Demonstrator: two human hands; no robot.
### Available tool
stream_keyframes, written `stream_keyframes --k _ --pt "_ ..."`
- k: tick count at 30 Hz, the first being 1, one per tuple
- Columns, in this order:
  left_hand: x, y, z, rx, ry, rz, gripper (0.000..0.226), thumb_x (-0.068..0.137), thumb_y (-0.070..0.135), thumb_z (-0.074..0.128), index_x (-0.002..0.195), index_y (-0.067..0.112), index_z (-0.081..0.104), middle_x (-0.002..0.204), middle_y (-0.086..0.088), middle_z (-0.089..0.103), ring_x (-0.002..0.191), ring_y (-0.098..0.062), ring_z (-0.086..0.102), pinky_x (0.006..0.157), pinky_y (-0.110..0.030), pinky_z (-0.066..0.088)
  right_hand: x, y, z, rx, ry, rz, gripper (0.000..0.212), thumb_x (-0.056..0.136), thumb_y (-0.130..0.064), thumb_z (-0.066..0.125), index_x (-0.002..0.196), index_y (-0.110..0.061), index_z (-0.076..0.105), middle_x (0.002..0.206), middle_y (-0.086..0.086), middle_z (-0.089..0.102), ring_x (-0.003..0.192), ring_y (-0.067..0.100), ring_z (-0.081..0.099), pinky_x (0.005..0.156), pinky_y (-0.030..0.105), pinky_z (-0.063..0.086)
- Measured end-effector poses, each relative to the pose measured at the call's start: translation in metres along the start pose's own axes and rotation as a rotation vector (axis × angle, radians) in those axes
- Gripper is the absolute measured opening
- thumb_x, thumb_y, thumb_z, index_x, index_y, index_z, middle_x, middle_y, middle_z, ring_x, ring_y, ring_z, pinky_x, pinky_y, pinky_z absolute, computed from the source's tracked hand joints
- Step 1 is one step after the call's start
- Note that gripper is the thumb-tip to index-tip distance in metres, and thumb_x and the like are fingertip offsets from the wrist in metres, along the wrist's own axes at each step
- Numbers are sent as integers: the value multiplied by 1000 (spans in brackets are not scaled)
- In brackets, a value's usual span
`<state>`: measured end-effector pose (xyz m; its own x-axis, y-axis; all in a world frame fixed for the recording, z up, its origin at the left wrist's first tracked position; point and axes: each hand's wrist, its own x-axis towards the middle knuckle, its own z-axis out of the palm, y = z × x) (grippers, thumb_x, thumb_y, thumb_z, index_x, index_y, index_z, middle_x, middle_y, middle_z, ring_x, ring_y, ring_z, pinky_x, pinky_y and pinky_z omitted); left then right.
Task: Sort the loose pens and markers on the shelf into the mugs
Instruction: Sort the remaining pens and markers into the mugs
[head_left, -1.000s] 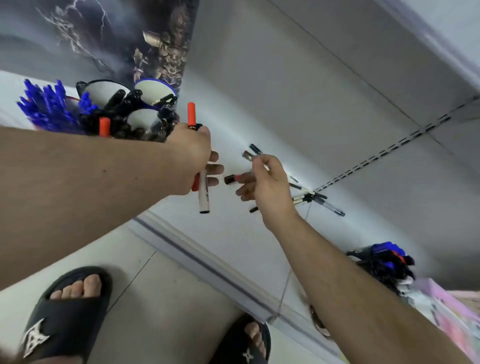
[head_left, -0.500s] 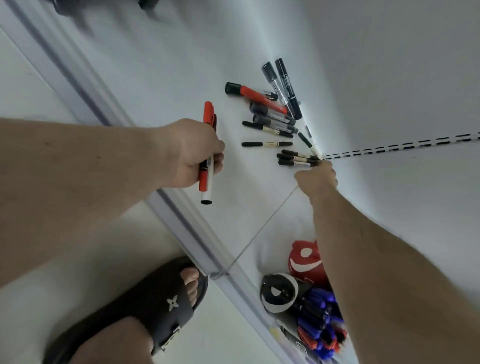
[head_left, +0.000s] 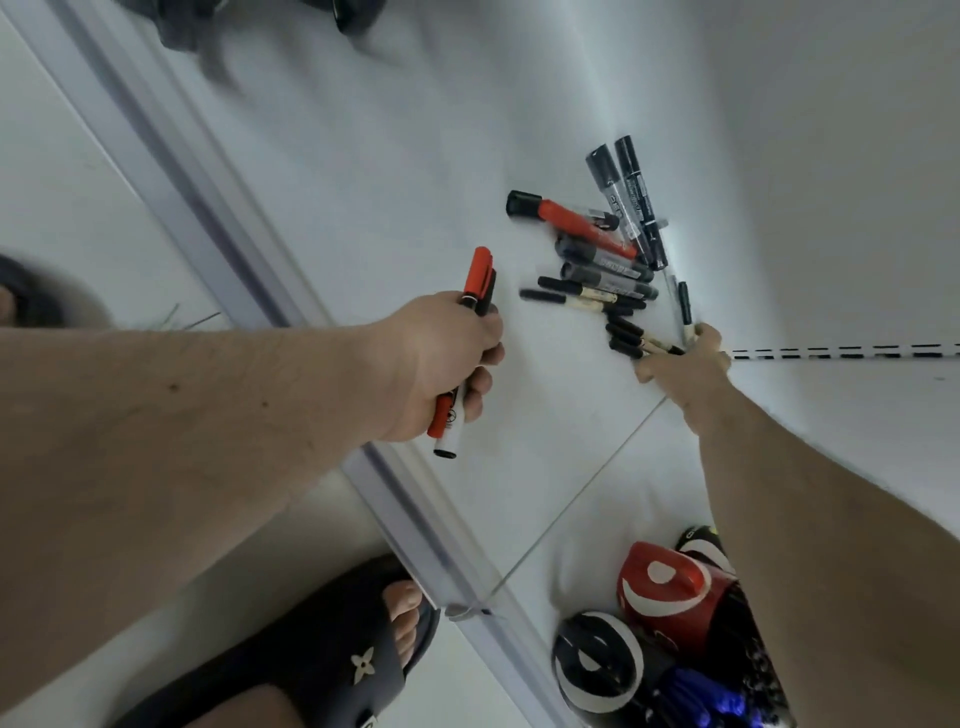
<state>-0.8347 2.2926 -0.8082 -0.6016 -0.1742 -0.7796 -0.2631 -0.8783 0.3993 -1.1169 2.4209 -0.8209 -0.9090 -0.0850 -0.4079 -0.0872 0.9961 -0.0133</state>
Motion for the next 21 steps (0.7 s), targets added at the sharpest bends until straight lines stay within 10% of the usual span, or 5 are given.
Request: stream_keyframes --k 6,12,21 --pt "-5 -6 -2 67 -6 40 9 101 18 48 103 16 56 77 -3 54 49 -13 44 47 -27 40 -45 -15 14 -166 5 -99 74 65 -60 60 131 -36 34 119 5 40 115 31 42 107 55 28" --pt "-13 -11 -5 122 32 -1 9 100 18 48 98 12 53 77 -4 54 52 -14 44 46 -25 39 -101 -27 32 -372 -52 -355 40 99 -42 40 130 -16 39 117 13 35 117 38 38 91 41 29" --pt "-25 -16 -4 257 73 67 22 99 31 54 109 12 52 77 -8 50 51 -15 40 43 -23 35 -170 -16 66 -174 6 -571 31 86 -11 64 116 -15 61 112 7 55 104 29 54 92 43 48"
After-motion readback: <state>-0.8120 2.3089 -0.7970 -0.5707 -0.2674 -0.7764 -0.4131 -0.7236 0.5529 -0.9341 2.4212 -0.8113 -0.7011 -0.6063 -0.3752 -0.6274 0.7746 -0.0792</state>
